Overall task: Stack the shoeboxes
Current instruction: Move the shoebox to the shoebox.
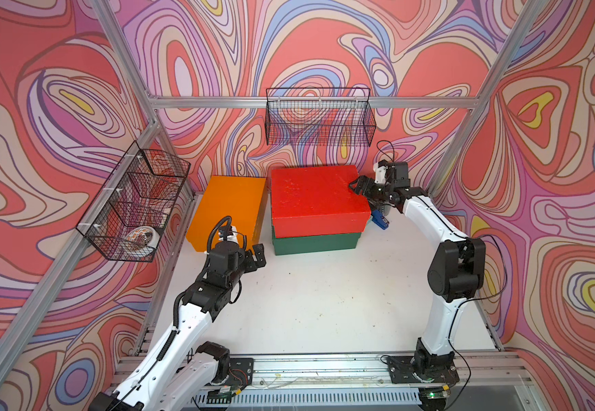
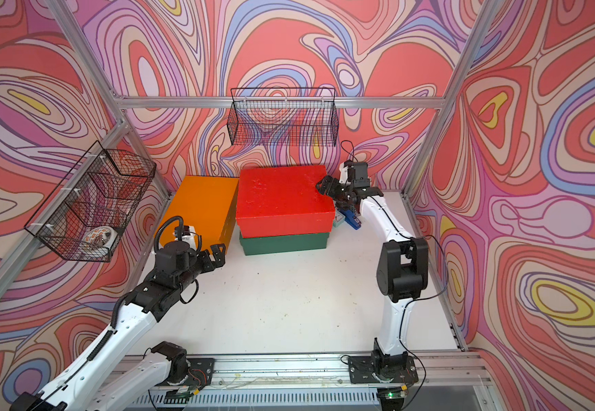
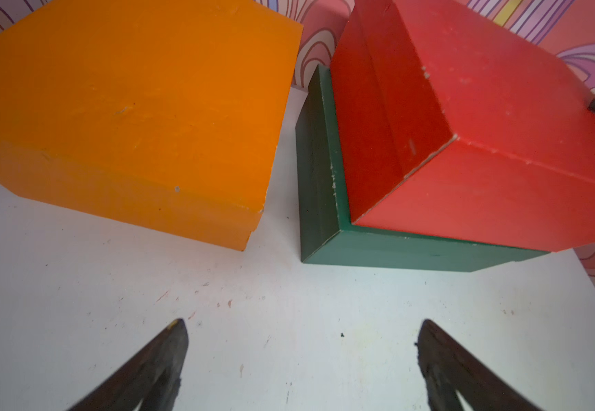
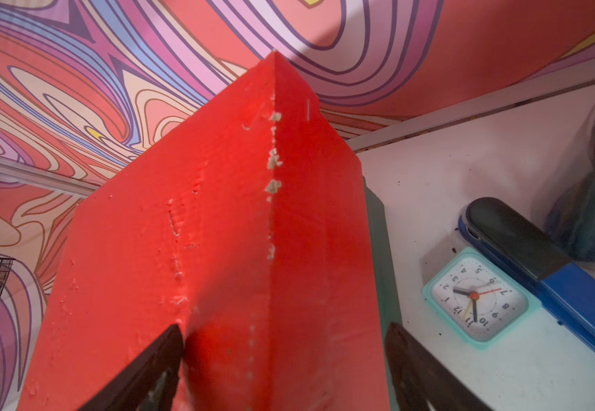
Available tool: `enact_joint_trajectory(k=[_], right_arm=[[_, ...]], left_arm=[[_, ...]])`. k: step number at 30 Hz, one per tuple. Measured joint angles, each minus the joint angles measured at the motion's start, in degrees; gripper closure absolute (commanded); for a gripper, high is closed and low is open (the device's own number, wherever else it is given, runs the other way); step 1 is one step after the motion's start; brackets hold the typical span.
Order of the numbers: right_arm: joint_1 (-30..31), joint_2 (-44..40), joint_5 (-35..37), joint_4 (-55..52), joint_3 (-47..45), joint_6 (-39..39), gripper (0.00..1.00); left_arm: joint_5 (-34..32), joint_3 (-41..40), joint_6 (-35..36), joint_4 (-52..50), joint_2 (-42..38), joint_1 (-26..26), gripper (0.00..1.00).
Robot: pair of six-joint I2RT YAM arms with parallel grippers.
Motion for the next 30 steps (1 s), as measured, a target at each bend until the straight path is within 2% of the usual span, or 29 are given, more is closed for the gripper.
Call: enact_joint_trajectory(k=[6, 11, 15, 20, 30], right_arm=[[0.0, 0.33, -1.09, 0.17, 0.0, 0.0, 0.12], [0.0, 0.68, -1.92, 0.83, 0.0, 0.04, 0.12], [0.0, 1.11, -2.4, 0.98, 0.33, 0.02, 0.12], [0.0, 1.53, -2.93, 1.01, 0.81, 0.07, 0.12], [0.57, 2.91, -3.54, 1.07, 2.43, 0.07, 0.13]], left_arm=[[4.09, 12.35, -1.25, 5.29, 10.54, 0.0, 0.0], [9.46, 22.49, -1.42, 9.84, 24.44, 0.0, 0.02], [11.69, 23.91, -1.64, 11.8, 31.1, 0.0, 0.01], [14.05, 23.96, -1.86, 12.52, 34.18, 0.0, 0.01], [16.76, 23.43, -2.99, 16.46, 34.32, 0.59, 0.01]])
